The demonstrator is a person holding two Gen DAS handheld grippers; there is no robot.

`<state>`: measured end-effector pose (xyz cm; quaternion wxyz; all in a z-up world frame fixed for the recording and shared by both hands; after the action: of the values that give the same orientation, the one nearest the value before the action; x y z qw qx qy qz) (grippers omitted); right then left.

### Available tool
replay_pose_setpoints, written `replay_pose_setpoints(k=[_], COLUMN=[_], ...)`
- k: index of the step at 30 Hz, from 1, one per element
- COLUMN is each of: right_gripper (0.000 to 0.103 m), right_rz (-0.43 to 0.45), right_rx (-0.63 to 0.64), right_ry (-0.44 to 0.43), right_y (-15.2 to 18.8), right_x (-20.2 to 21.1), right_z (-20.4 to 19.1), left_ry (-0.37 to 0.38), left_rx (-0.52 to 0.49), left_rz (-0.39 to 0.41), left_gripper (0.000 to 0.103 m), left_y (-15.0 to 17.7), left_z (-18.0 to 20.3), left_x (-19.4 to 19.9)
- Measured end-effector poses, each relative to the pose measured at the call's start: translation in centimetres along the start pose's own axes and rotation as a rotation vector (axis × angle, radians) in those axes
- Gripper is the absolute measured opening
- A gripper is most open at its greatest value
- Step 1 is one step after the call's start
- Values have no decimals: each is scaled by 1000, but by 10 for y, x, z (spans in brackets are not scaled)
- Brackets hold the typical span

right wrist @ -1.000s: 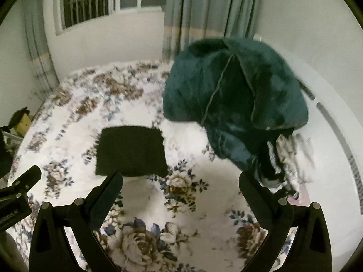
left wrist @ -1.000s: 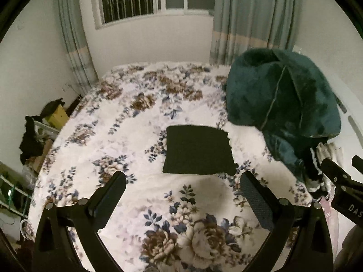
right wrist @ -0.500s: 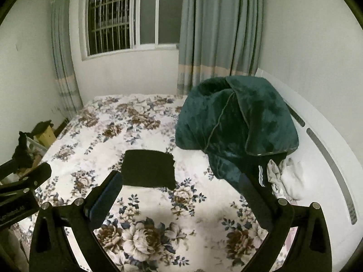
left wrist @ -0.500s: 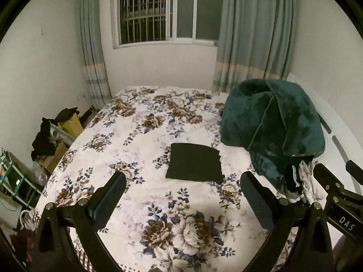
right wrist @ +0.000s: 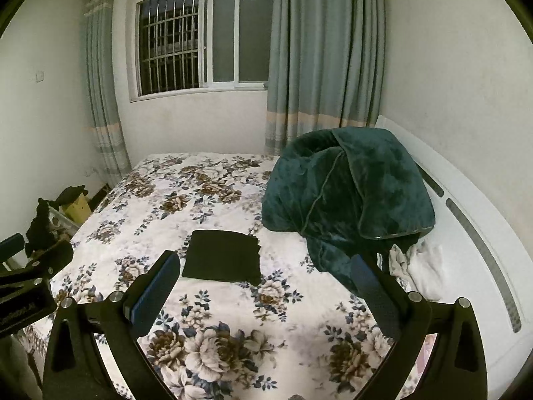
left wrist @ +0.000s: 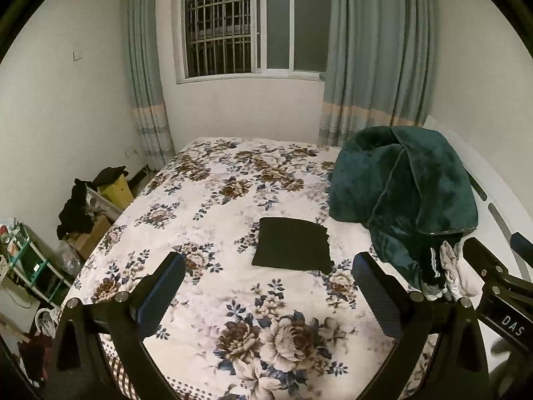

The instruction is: Fold small clothes

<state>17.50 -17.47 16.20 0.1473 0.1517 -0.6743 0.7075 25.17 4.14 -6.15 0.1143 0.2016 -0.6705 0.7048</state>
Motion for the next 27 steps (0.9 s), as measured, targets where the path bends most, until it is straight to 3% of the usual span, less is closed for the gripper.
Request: replay_pose_setpoints(k=[27], right_gripper=[103], right_rz=[4], right_rx=[14], right_ry=[-14], right_y=[-15], right_x=[4], right_z=[-9], left_ry=[-16], left_rx=[-11], left_rz=[10], left_gripper=[103], left_y=[8], left_z=[1], left_x=[12])
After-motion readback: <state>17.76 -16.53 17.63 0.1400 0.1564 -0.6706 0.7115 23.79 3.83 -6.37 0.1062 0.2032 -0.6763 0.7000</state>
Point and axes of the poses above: each gripper's, at about its wrist camera, not at the fingertips, and x roughly against the way its jaws point, z to its right, y to its underside, the point moved 2 cm from there along -x, roughly the way its jaws point, and after that the axes turned 11 degrees about z, right-handed, at the moved point
